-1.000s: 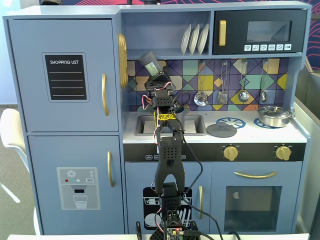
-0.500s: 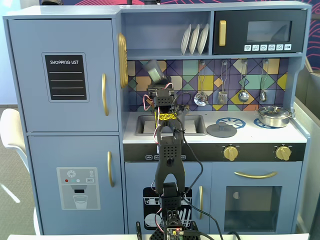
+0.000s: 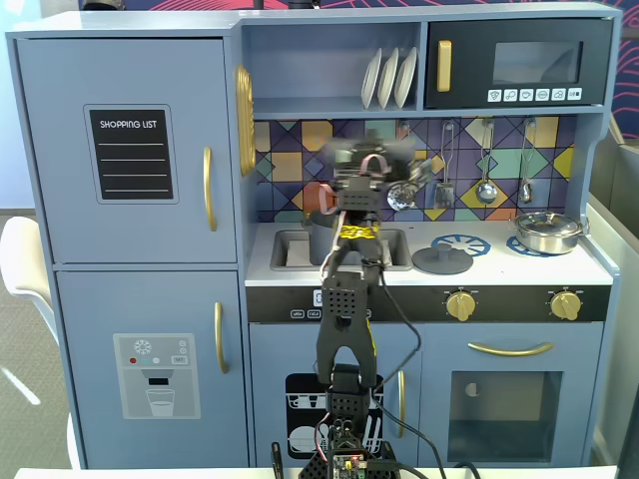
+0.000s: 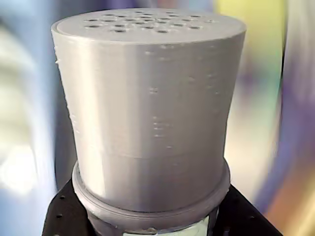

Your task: Put salt in the gray recipient

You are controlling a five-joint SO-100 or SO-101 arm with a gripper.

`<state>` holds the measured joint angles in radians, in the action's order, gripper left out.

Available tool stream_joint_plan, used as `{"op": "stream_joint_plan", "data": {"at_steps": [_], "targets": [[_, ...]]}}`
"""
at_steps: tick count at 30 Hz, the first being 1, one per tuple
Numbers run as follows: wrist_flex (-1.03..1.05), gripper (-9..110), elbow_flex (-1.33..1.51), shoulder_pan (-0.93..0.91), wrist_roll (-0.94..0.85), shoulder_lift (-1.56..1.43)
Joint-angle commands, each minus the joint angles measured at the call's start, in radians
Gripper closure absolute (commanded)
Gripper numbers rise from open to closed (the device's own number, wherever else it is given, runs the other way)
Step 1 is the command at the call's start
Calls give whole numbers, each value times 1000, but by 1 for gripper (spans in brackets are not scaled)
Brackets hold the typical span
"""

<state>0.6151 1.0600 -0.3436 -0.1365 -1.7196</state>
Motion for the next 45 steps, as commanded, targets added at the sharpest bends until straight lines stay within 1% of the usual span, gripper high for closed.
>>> {"op": "stream_joint_plan", "data": {"at_steps": [1, 4, 5, 9, 12, 18, 27, 34, 45], "targets": [[-80, 101, -78, -235, -653, -25], [-230, 101, -51, -359, -1008, -12], [-276, 101, -38, -394, -1081, -5], [-296, 101, 5, -482, -1276, 26], [-308, 101, 83, -525, -1347, 28], [-359, 101, 244, -557, -1401, 18], [-466, 101, 397, -549, -1370, 11], [-541, 101, 430, -541, -1350, 32], [-591, 101, 453, -546, -1345, 78]]}}
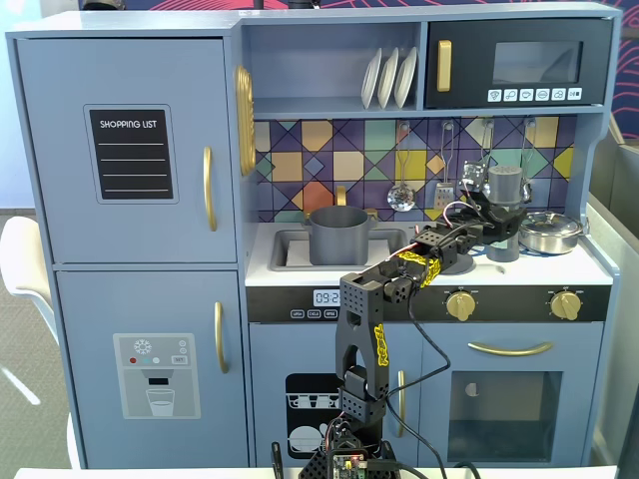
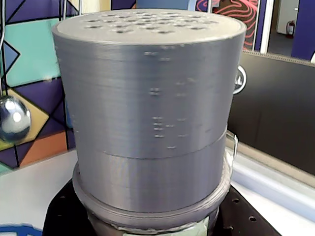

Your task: Put salt in the gray recipient

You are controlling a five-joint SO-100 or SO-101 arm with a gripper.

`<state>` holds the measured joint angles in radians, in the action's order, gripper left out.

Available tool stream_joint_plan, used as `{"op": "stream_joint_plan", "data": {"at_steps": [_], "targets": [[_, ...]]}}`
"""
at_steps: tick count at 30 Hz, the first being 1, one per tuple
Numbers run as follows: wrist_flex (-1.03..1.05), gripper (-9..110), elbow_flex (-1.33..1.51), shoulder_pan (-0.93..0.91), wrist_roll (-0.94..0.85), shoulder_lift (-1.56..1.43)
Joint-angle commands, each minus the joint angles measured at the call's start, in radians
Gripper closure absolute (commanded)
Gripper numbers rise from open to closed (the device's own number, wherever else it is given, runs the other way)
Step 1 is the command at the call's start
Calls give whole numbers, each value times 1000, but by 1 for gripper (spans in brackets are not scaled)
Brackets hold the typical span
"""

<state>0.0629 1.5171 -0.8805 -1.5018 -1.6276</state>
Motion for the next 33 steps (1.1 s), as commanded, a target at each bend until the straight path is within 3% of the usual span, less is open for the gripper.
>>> {"op": "stream_joint_plan", "data": {"at_steps": [1, 23, 26, 30, 33], "targets": [[-54, 101, 3, -9, 18, -9], [-71, 101, 57, -25, 0, 17], [-64, 90, 74, -35, 28, 8], [-51, 65, 112, -52, 17, -9], [-57, 55, 138, -57, 0, -28]]}}
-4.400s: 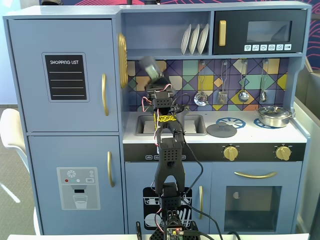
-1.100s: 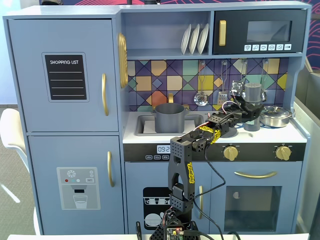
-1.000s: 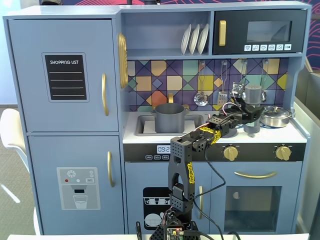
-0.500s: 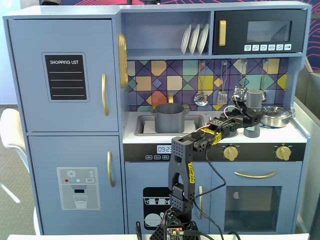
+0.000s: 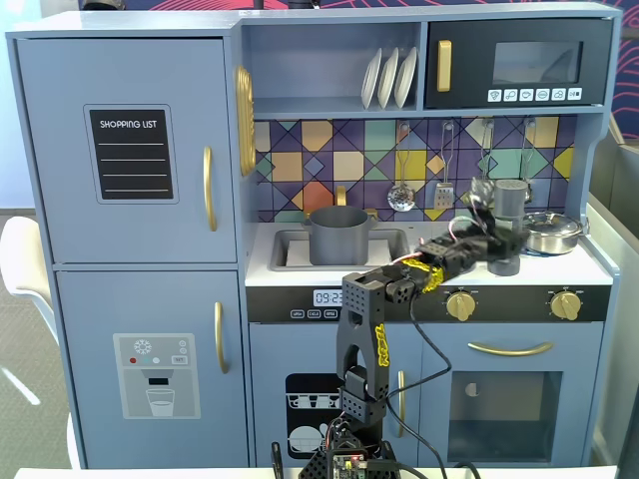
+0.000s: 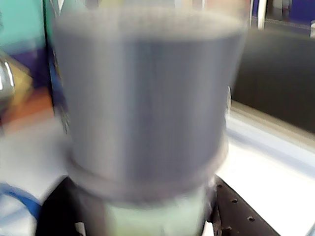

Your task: Put salt in the gray recipient

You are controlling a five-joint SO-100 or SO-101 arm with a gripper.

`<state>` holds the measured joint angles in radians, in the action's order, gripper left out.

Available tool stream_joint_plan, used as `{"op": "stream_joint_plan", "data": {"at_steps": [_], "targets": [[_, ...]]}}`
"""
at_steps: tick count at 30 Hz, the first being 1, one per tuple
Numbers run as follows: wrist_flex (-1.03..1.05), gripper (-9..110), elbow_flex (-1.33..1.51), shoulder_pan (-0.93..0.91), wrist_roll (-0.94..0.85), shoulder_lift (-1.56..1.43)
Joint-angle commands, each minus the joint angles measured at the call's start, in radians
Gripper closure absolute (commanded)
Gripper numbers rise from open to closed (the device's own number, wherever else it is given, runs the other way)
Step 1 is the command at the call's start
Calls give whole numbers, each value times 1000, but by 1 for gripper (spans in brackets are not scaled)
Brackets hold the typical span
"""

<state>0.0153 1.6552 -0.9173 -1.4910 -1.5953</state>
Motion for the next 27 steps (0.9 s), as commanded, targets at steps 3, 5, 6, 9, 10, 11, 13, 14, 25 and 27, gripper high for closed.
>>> {"op": "stream_joint_plan", "data": {"at_steps": [3, 5, 6, 9, 10, 11, 13, 14, 25, 27], "targets": [[-15, 49, 25, -20, 2, -92], [8, 47, 44, -20, 5, -138], [40, 48, 61, -20, -9, -178], [186, 51, 152, -18, -14, -359], [268, 53, 190, -12, -17, -436], [359, 56, 232, -2, -15, -522], [569, 64, 319, 32, -17, -706], [672, 69, 370, 60, -20, -801], [1307, 101, 927, 696, -184, -1554], [1276, 101, 1054, 741, -176, -1580]]}}
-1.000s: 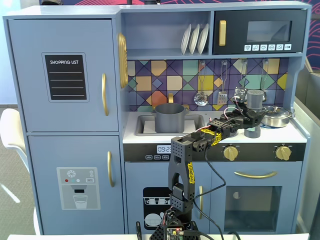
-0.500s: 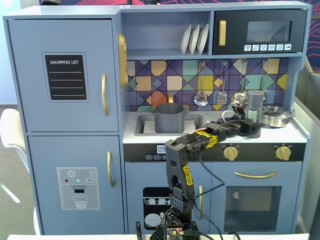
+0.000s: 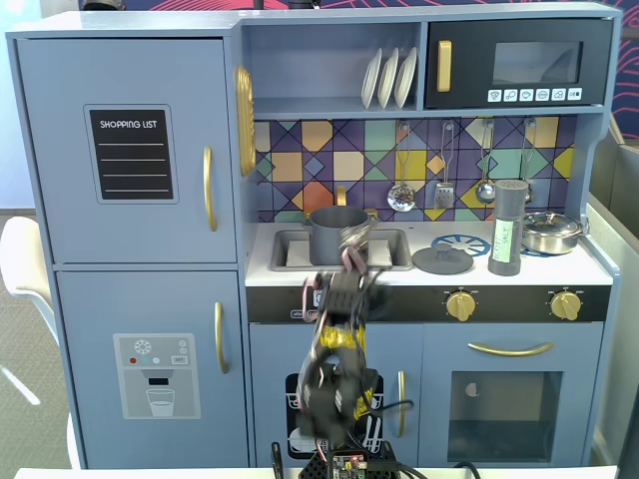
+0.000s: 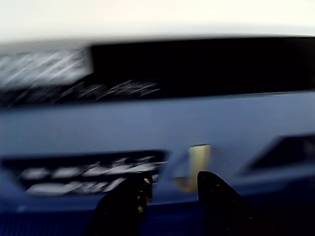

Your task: Put salt in the gray recipient

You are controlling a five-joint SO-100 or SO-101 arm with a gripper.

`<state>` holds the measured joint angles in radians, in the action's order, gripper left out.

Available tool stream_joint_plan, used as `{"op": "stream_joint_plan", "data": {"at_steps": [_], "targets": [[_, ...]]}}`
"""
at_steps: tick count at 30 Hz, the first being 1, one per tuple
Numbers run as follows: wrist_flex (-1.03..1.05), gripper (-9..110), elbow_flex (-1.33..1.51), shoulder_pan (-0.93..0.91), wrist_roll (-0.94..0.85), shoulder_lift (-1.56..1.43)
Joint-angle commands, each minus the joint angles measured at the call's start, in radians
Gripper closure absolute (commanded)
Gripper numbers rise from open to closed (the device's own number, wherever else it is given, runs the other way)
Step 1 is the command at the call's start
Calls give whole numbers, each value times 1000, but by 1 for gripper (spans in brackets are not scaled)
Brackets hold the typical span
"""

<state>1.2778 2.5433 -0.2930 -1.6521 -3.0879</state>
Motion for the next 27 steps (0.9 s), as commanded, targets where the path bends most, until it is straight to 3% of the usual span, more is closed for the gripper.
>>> {"op": "stream_joint_plan", "data": {"at_steps": [1, 7, 10, 16, 19, 27], "targets": [[-12, 101, 225, 138, -8, -97], [-245, 101, 563, 227, 173, -132], [-218, 101, 574, 322, 321, -112], [-66, 101, 574, 310, 242, -132], [49, 101, 574, 293, 104, -132], [49, 98, 574, 296, 112, -132]]}}
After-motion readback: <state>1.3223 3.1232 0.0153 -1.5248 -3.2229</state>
